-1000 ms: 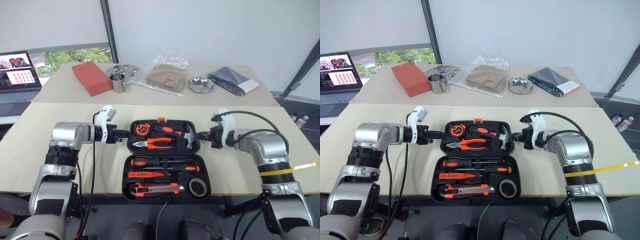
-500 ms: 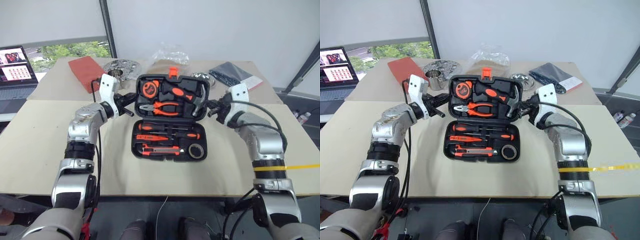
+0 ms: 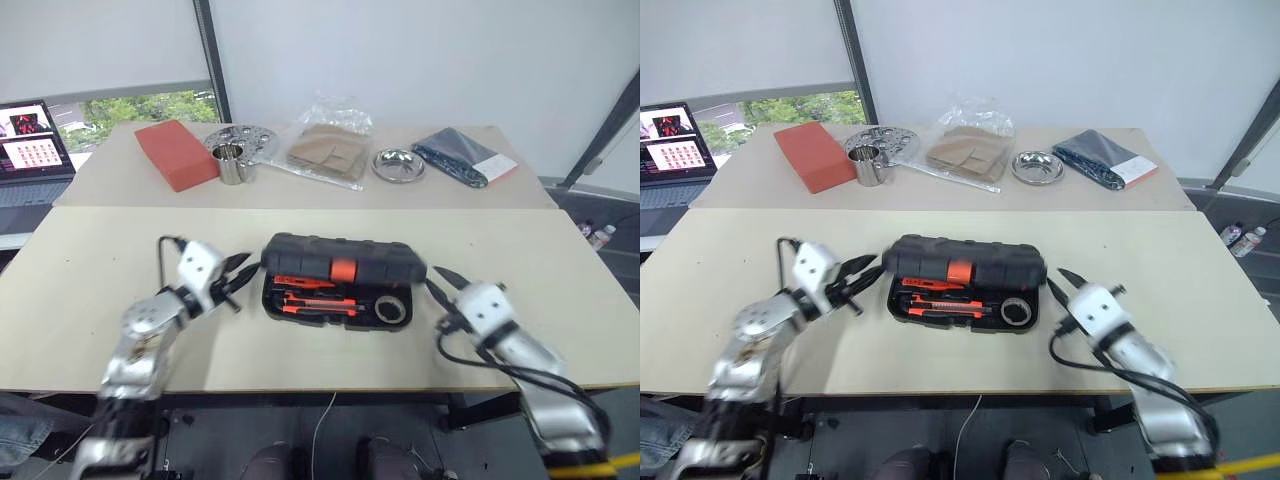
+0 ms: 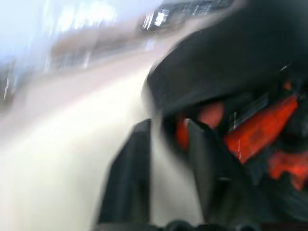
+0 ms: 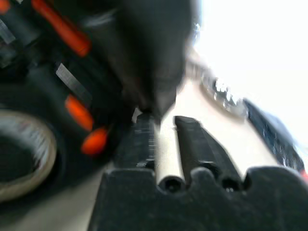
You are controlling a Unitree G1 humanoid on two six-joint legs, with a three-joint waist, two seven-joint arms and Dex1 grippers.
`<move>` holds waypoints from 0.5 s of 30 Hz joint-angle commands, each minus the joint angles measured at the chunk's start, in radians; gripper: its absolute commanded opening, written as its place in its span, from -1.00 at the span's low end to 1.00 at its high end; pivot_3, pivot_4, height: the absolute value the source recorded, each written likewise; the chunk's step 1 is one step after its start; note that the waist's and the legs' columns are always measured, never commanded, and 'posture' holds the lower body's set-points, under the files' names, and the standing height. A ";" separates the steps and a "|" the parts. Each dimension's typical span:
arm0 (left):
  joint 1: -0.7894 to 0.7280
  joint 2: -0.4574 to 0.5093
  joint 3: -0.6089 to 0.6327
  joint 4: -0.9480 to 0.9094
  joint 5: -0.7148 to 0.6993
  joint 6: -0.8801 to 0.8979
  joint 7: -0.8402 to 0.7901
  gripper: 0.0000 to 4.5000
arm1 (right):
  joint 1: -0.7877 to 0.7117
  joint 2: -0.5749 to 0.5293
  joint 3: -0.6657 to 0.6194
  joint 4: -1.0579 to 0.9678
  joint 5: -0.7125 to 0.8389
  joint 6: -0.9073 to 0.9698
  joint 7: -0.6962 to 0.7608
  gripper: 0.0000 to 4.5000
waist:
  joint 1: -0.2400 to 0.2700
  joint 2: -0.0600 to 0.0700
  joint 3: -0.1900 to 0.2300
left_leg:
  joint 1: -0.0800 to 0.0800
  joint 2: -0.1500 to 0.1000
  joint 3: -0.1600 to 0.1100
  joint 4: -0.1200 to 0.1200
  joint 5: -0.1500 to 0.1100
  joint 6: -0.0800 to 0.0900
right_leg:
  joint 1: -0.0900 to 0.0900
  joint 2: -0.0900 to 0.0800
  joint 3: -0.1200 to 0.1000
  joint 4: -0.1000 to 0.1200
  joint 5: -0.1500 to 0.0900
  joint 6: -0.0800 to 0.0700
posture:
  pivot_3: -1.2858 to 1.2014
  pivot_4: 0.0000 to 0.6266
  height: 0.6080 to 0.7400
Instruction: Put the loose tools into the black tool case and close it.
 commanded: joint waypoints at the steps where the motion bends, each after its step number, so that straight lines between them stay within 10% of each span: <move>1: 0.057 0.163 0.130 -0.142 -0.246 0.307 -0.134 0.25 | 0.110 -0.107 -0.132 -0.207 0.243 0.170 0.176 -0.08 | 0.002 0.000 0.000 | 0.000 0.001 0.000 0.000 0.000 0.000 | 0.000 0.000 0.000 0.001 0.000 0.000 | 0.03 -0.52 0.91; 6: -0.033 0.275 0.066 0.056 -0.152 0.226 -0.213 0.25 | 0.294 -0.230 -0.147 -0.296 0.377 0.264 0.392 -0.08 | 0.029 0.002 -0.001 | 0.009 0.004 -0.002 0.002 -0.002 0.004 | 0.003 -0.004 -0.001 0.002 -0.001 -0.002 | 0.03 -0.52 0.91; 13: -0.501 0.117 -0.203 0.591 0.114 -0.134 -0.279 -0.74 | 0.204 -0.265 0.064 -0.284 0.292 0.262 0.479 -1.00 | 0.060 -0.004 -0.003 | 0.000 0.001 0.000 0.009 -0.002 0.004 | 0.000 -0.004 -0.003 0.005 0.002 -0.005 | 0.03 -0.52 0.91; 15: -0.634 0.031 -0.256 0.763 0.177 -0.255 -0.281 -0.96 | 0.126 -0.262 0.133 -0.266 0.268 0.270 0.496 -1.00 | 0.059 -0.005 -0.003 | -0.007 -0.001 0.000 0.013 -0.002 0.006 | -0.004 -0.005 -0.003 0.009 0.005 -0.009 | 0.03 -0.52 0.91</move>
